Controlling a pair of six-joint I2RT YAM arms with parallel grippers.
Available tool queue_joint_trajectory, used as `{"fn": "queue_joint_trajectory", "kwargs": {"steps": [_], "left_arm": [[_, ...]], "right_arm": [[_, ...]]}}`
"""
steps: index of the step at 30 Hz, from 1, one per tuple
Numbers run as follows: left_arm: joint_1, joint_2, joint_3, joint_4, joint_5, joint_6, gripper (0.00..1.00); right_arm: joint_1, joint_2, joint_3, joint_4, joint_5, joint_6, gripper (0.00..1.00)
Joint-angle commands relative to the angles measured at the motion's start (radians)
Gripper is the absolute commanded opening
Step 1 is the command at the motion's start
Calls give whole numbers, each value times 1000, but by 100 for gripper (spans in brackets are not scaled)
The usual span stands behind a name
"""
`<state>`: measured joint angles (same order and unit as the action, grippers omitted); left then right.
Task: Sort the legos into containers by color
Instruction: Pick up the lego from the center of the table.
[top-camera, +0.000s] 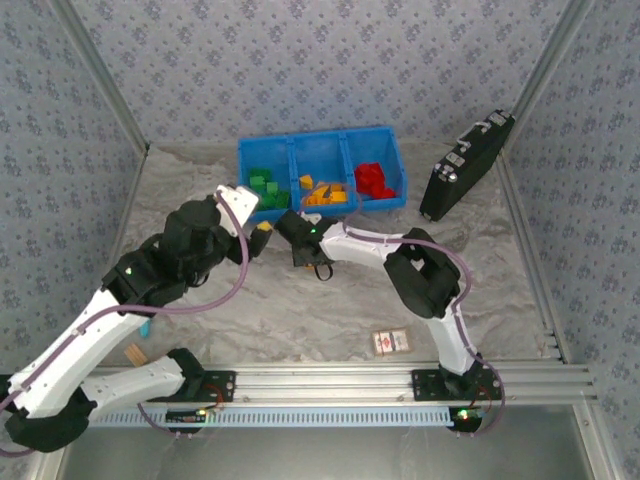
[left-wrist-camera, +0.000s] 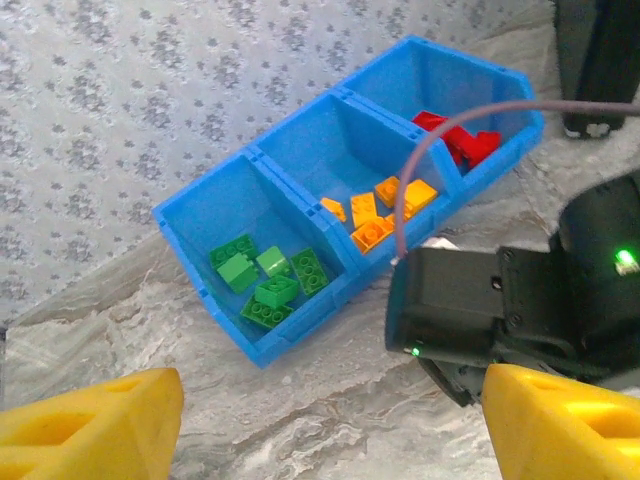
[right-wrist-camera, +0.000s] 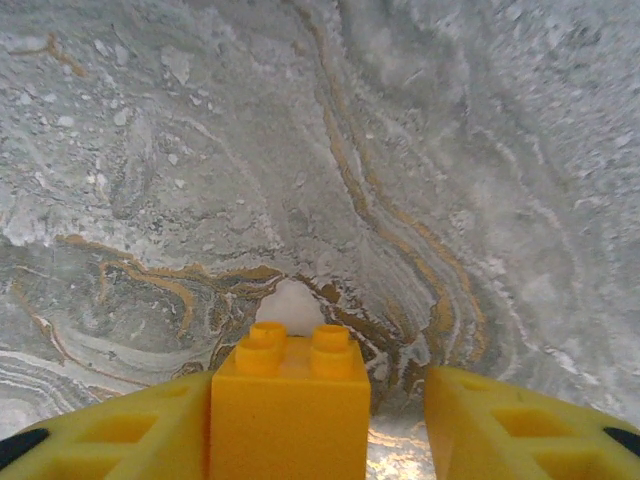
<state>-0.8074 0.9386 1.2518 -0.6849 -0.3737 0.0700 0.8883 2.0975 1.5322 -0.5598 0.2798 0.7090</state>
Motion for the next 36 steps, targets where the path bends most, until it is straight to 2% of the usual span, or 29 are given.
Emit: {"fn": "queue_joint_trajectory", "kwargs": {"steps": [1, 4, 11, 18, 21, 32, 36], "left_arm": [[43, 20, 46, 35, 35, -35, 79], [82, 48, 56, 29, 62, -73, 79], [158, 96, 85, 14, 100, -123, 80], [300, 143, 118, 12, 169, -199, 81], [329, 166, 131, 12, 177, -205, 81], [367, 251, 155, 38, 166, -181, 81], [430, 255, 157, 30, 162, -179, 81]], "right_arm": [[-2, 17, -18, 20, -41, -2, 51], [0, 28, -23, 33, -60, -5, 49], [-15, 30, -88, 73, -87, 5, 37], [-25, 2, -153, 99, -104, -3, 27], [-27, -15, -170, 103, -114, -15, 24], [-45, -176, -221, 49, -80, -73, 19], [-62, -245, -200, 1, -73, -113, 19]]}}
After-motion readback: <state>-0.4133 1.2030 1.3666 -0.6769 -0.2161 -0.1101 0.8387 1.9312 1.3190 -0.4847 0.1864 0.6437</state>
